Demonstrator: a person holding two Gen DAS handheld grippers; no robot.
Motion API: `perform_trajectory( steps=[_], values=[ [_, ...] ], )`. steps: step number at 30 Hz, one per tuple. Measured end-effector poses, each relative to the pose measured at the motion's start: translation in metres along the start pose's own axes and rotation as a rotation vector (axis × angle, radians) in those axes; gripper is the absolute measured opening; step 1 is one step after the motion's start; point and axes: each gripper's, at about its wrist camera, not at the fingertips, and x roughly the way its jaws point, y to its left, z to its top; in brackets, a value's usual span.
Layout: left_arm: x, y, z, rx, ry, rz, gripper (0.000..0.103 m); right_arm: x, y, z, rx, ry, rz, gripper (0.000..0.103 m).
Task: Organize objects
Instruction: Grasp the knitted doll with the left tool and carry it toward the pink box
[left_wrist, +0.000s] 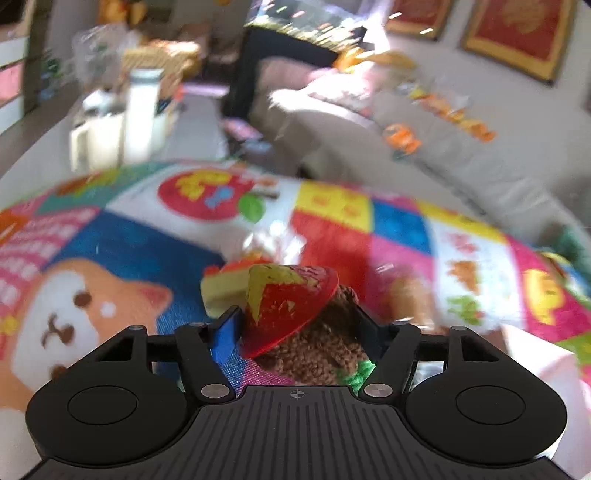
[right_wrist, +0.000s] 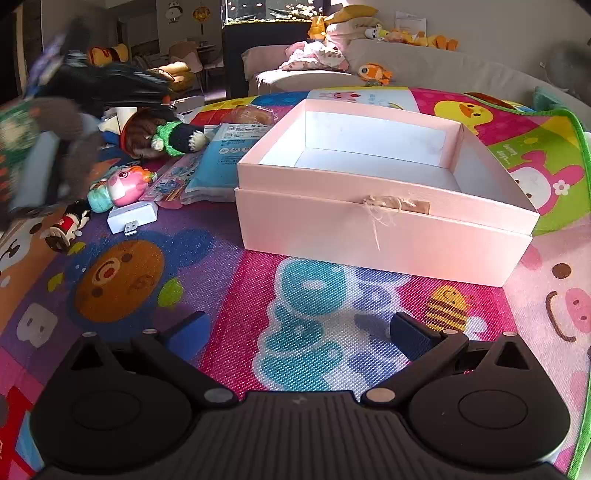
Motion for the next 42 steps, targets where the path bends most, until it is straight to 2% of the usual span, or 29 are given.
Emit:
perform_trajectory(
  steps=[3, 5, 8, 11, 13, 16, 20, 21, 23, 24, 26, 30, 33, 36, 39, 42],
  values=[
    [-0.049, 0.013, -0.002, 0.024, -0.062, -0.108, 0.070, 0.001, 0.001, 0.003, -0.011, 0.008, 0.010, 0.103],
    [-0.086, 0.024, -0.007, 0.035, -0.083, -0.185, 0.070, 0.003, 0.003, 0.006, -0.027, 0.010, 0.048, 0.103],
    [-0.136, 0.046, -0.022, 0.067, -0.070, -0.279, 0.070, 0.002, 0.014, 0.019, -0.048, -0.002, 0.154, 0.103],
    [-0.174, 0.076, -0.044, 0.103, -0.006, -0.366, 0.070, 0.001, 0.042, 0.039, -0.132, -0.066, 0.224, 0.103],
    [-0.189, 0.092, -0.060, 0.128, 0.020, -0.368, 0.070, 0.005, 0.067, 0.053, -0.225, -0.110, 0.244, 0.103],
    [-0.202, 0.116, -0.082, 0.161, 0.049, -0.313, 0.070, 0.022, 0.108, 0.073, -0.342, -0.148, 0.258, 0.103],
    [-0.209, 0.143, -0.101, 0.106, 0.074, -0.300, 0.070, 0.053, 0.150, 0.093, -0.431, -0.154, 0.236, 0.096],
    [-0.210, 0.148, -0.104, 0.094, 0.079, -0.306, 0.070, 0.061, 0.157, 0.096, -0.445, -0.135, 0.235, 0.094],
    [-0.208, 0.148, -0.108, 0.090, 0.091, -0.317, 0.070, 0.072, 0.170, 0.098, -0.470, -0.100, 0.216, 0.081],
    [-0.208, 0.146, -0.111, 0.096, 0.095, -0.326, 0.070, 0.075, 0.172, 0.098, -0.476, -0.086, 0.203, 0.069],
    [-0.207, 0.140, -0.113, 0.119, 0.107, -0.349, 0.070, 0.062, 0.165, 0.094, -0.461, -0.099, 0.219, 0.060],
    [-0.205, 0.114, -0.116, 0.195, 0.127, -0.395, 0.070, 0.008, 0.133, 0.082, -0.434, -0.175, 0.256, 0.060],
    [-0.203, 0.093, -0.114, 0.225, 0.130, -0.424, 0.070, -0.034, 0.093, 0.069, -0.381, -0.209, 0.246, 0.060],
    [-0.197, 0.060, -0.100, 0.257, 0.117, -0.476, 0.070, -0.065, 0.054, 0.052, -0.355, -0.238, 0.165, 0.060],
    [-0.191, 0.003, -0.075, 0.390, 0.069, -0.536, 0.071, -0.090, 0.011, 0.036, -0.307, -0.282, 0.055, 0.060],
    [-0.170, -0.055, -0.040, 0.459, 0.026, -0.585, 0.072, -0.106, -0.028, 0.026, -0.227, -0.316, -0.050, 0.060]
  ],
)
